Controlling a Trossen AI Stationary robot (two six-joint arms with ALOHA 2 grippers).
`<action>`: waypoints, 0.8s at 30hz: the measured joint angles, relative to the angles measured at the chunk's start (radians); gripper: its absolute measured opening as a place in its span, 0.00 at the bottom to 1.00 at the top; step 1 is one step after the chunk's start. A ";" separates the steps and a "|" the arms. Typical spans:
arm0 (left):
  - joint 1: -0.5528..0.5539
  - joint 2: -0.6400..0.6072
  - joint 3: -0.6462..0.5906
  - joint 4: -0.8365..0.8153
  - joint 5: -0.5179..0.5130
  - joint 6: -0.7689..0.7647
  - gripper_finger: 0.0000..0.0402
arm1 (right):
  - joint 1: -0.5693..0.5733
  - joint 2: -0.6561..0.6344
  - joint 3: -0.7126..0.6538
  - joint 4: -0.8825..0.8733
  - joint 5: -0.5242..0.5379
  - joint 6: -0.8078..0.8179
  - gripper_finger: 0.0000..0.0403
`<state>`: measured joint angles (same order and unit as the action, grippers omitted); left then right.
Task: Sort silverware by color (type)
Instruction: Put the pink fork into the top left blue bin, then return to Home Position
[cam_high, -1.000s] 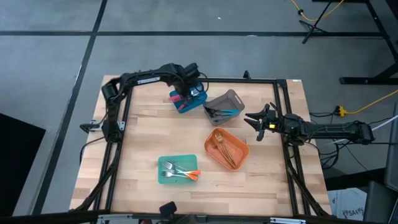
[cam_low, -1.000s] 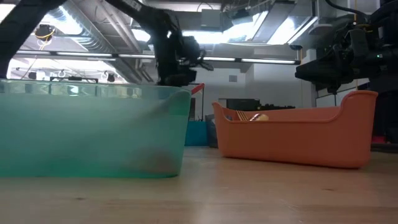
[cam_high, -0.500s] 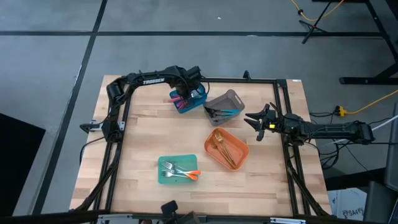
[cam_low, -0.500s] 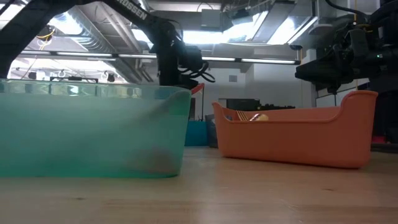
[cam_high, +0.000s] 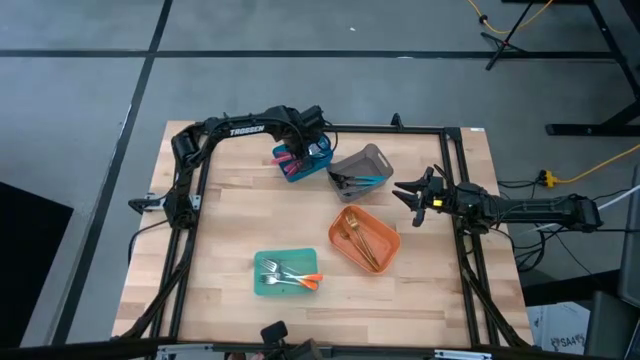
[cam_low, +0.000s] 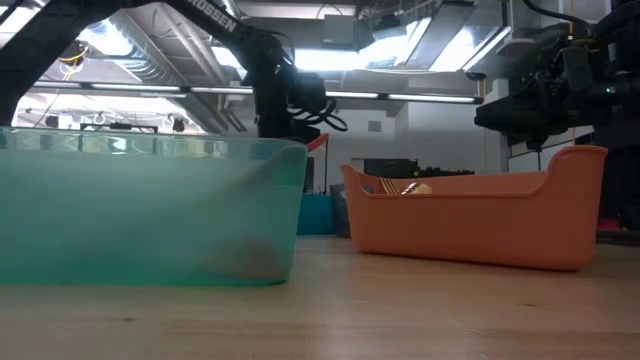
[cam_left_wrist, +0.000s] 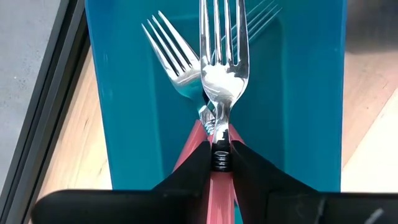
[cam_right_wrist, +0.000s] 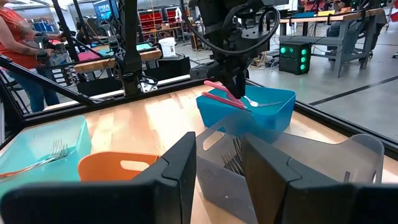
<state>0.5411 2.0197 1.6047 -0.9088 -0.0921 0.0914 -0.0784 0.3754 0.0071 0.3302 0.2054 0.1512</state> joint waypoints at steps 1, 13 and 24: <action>0.000 0.000 0.000 0.003 0.000 0.000 0.13 | 0.000 0.000 0.000 0.000 0.000 0.000 0.29; 0.000 0.000 0.000 0.015 0.000 0.000 0.18 | 0.000 0.000 0.000 0.000 0.000 0.000 0.29; 0.000 0.000 0.000 0.055 0.000 -0.002 0.24 | 0.000 0.000 0.000 0.000 0.000 0.000 0.29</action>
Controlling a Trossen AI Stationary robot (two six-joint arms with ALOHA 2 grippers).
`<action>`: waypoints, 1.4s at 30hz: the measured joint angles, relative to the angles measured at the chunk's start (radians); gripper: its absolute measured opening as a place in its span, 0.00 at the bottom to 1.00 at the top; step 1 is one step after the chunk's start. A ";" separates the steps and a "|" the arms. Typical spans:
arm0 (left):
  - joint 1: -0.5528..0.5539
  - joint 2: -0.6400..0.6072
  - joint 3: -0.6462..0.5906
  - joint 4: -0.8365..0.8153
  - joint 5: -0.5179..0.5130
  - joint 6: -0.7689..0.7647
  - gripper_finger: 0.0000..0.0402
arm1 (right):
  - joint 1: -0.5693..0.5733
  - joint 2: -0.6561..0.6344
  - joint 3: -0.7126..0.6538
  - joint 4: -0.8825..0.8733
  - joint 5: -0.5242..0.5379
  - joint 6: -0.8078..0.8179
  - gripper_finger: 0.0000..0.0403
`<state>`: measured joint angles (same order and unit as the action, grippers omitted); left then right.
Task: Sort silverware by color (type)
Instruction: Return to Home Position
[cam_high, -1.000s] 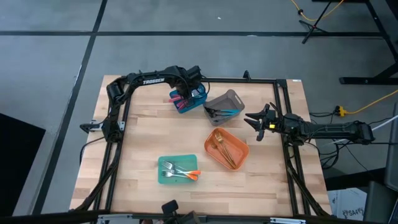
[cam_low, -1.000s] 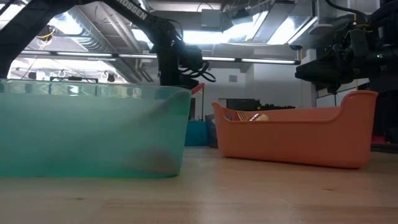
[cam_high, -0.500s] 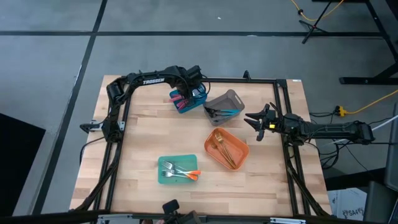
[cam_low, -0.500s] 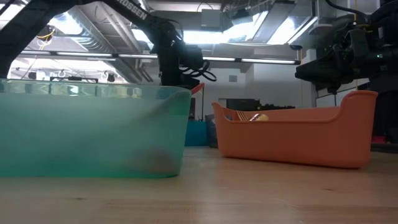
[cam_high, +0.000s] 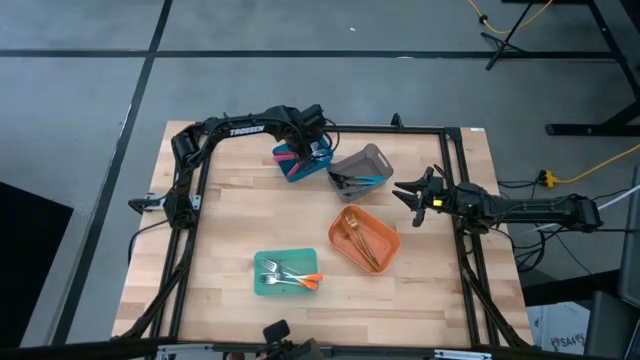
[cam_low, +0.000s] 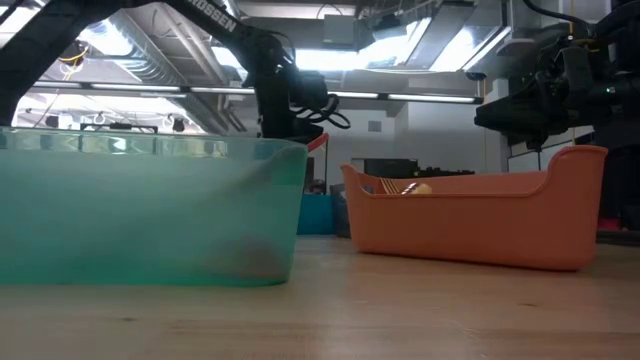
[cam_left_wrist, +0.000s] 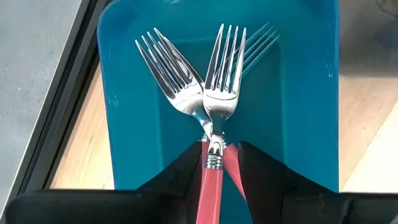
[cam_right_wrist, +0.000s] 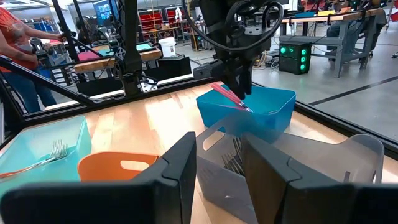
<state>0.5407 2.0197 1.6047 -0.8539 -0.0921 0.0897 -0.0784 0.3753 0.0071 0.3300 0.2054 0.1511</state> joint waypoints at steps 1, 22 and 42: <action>0.000 0.000 0.000 -0.001 0.000 -0.001 0.24 | 0.000 0.000 0.000 0.000 0.000 0.000 0.29; -0.123 -0.198 0.098 -0.153 -0.022 0.036 0.01 | 0.000 0.000 0.000 -0.073 -0.009 0.000 0.29; -0.319 -0.659 0.098 -0.205 -0.126 -0.062 0.00 | 0.000 0.000 0.000 -0.180 -0.007 0.000 0.29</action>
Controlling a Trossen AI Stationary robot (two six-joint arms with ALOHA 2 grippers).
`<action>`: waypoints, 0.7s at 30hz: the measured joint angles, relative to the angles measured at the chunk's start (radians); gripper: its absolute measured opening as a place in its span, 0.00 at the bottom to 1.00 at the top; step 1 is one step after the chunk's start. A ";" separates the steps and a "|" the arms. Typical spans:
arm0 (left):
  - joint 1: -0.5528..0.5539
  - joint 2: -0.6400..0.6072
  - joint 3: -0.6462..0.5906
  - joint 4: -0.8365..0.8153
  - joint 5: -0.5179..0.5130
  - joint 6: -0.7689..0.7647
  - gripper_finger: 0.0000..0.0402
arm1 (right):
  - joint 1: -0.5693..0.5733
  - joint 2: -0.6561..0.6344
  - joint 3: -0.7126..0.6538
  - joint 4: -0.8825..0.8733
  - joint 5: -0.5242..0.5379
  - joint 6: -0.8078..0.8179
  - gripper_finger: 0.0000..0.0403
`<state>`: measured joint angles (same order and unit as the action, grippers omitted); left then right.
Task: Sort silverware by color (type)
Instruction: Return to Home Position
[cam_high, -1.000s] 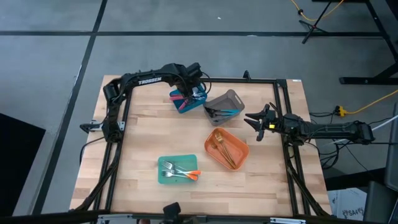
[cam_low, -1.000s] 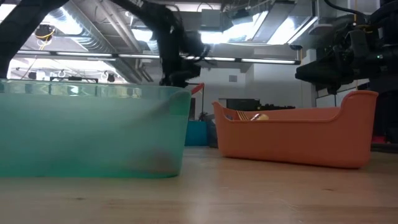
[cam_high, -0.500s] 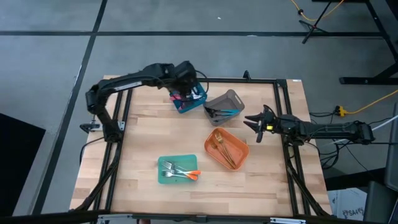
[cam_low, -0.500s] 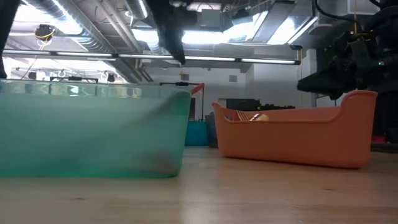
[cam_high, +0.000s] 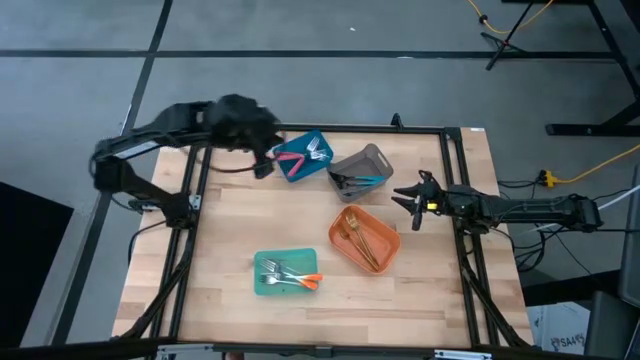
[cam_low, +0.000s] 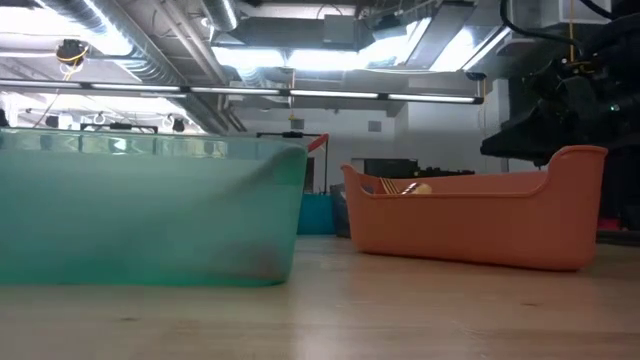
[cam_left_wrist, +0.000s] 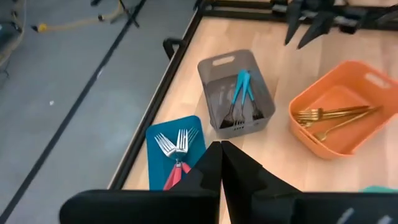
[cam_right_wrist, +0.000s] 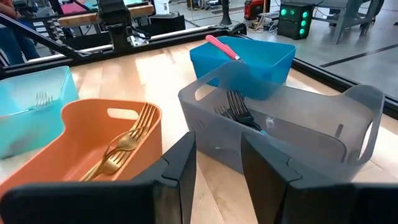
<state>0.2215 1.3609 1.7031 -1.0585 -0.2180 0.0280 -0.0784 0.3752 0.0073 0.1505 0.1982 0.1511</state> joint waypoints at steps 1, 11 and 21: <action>-0.014 -0.022 0.000 -0.010 -0.011 -0.002 0.00 | 0.000 0.000 0.000 0.002 0.000 0.000 0.29; -0.183 -0.360 -0.294 0.073 -0.118 -0.110 0.00 | 0.000 0.000 0.000 0.003 0.000 0.000 0.29; -0.287 -0.716 -0.785 0.405 -0.111 -0.130 0.00 | 0.000 0.000 0.000 0.003 0.000 0.000 0.29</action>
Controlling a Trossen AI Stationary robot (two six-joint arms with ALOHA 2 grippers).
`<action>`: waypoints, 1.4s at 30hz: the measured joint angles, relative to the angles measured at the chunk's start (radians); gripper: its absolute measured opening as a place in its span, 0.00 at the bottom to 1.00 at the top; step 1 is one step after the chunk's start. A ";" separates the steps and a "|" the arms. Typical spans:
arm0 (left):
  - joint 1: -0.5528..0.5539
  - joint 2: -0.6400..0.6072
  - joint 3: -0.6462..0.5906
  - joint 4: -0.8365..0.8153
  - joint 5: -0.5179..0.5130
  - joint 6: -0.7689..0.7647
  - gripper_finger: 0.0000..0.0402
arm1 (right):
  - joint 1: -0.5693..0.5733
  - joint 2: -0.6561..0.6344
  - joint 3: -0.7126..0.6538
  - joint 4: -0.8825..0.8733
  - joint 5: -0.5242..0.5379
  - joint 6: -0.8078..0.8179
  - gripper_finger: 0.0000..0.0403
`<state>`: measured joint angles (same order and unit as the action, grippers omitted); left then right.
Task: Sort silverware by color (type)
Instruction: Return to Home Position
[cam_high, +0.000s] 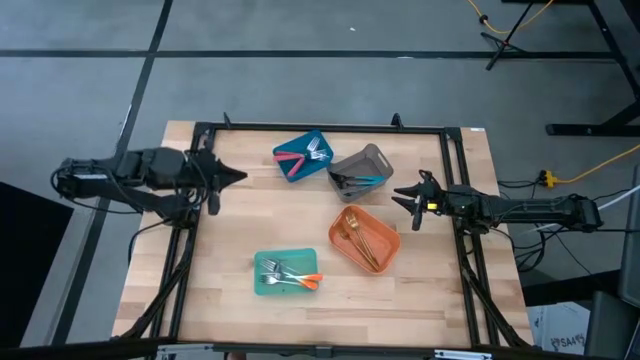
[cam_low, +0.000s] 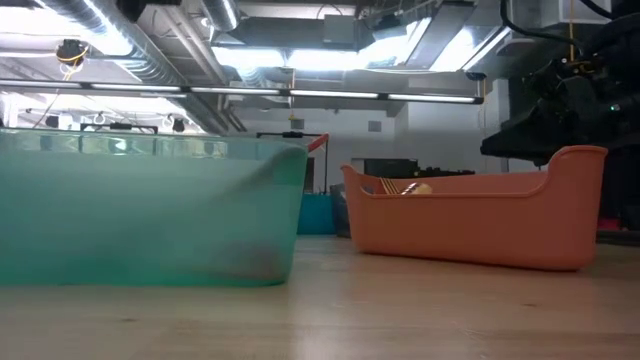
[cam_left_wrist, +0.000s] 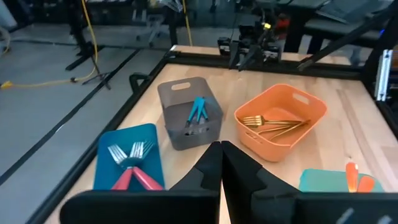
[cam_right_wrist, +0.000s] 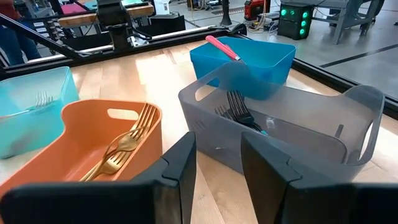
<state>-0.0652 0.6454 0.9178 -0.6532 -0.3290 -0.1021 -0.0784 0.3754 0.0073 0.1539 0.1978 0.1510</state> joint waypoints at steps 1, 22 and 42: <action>-0.003 -0.032 -0.041 0.027 0.001 0.001 0.00 | 0.000 0.000 0.000 0.000 0.000 0.000 0.29; -0.010 -0.449 -0.582 0.345 0.119 0.006 0.00 | 0.000 -0.001 0.000 0.000 0.000 0.000 0.29; -0.010 -0.625 -0.842 0.558 0.167 0.008 0.00 | 0.000 -0.100 0.000 -0.002 0.000 0.000 0.29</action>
<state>-0.0753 0.0209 0.0755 -0.0955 -0.1619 -0.0940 -0.0784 0.2751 0.0074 0.1520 0.1974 0.1512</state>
